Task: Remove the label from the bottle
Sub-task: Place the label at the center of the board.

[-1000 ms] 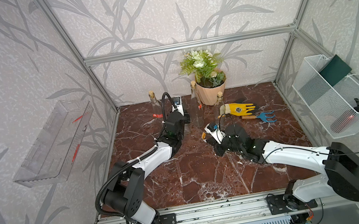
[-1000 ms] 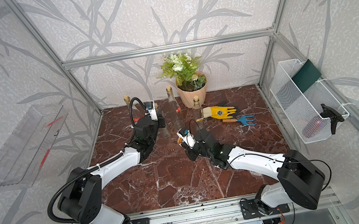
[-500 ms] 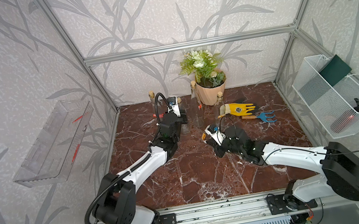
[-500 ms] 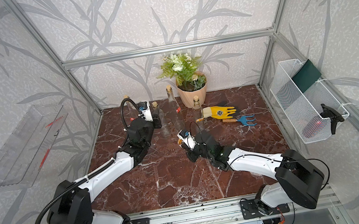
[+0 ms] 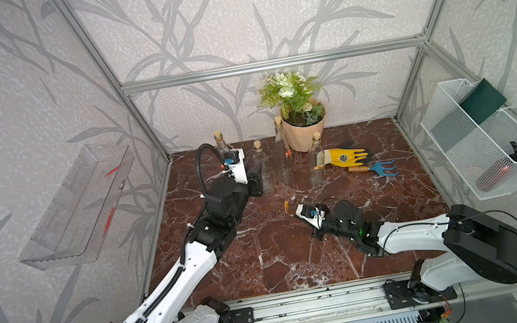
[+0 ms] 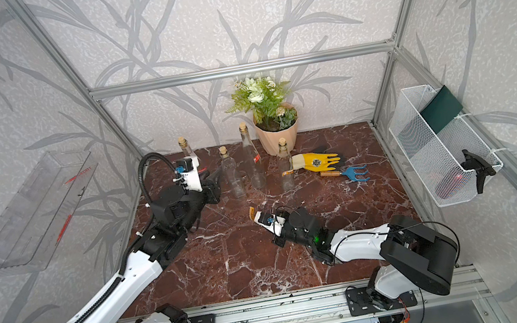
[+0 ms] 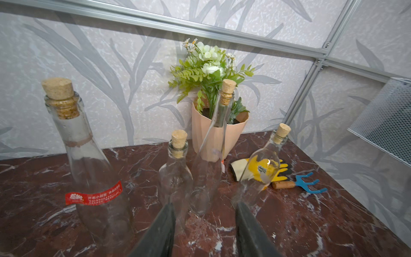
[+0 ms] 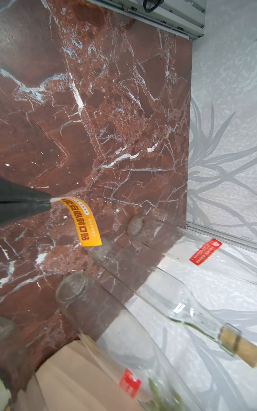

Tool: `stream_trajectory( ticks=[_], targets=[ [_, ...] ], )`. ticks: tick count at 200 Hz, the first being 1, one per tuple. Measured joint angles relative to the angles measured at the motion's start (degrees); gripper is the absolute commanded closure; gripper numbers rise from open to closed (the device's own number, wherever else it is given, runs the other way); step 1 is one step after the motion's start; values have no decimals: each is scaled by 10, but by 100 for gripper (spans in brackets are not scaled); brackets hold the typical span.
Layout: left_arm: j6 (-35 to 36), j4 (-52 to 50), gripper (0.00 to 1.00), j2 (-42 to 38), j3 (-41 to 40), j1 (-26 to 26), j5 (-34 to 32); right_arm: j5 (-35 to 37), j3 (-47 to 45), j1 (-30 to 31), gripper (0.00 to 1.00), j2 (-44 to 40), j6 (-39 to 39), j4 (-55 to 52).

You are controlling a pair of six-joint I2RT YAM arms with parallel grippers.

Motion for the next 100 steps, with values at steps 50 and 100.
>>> stream_trajectory(
  ticks=[50,100],
  targets=[
    [-47,-101,55,-23,-25,0,77,0,-7,18,100,24,-62,77],
    [-63,-165,56,2,-32,9,144,-36,-7,21,100,27,-109,85]
  ],
)
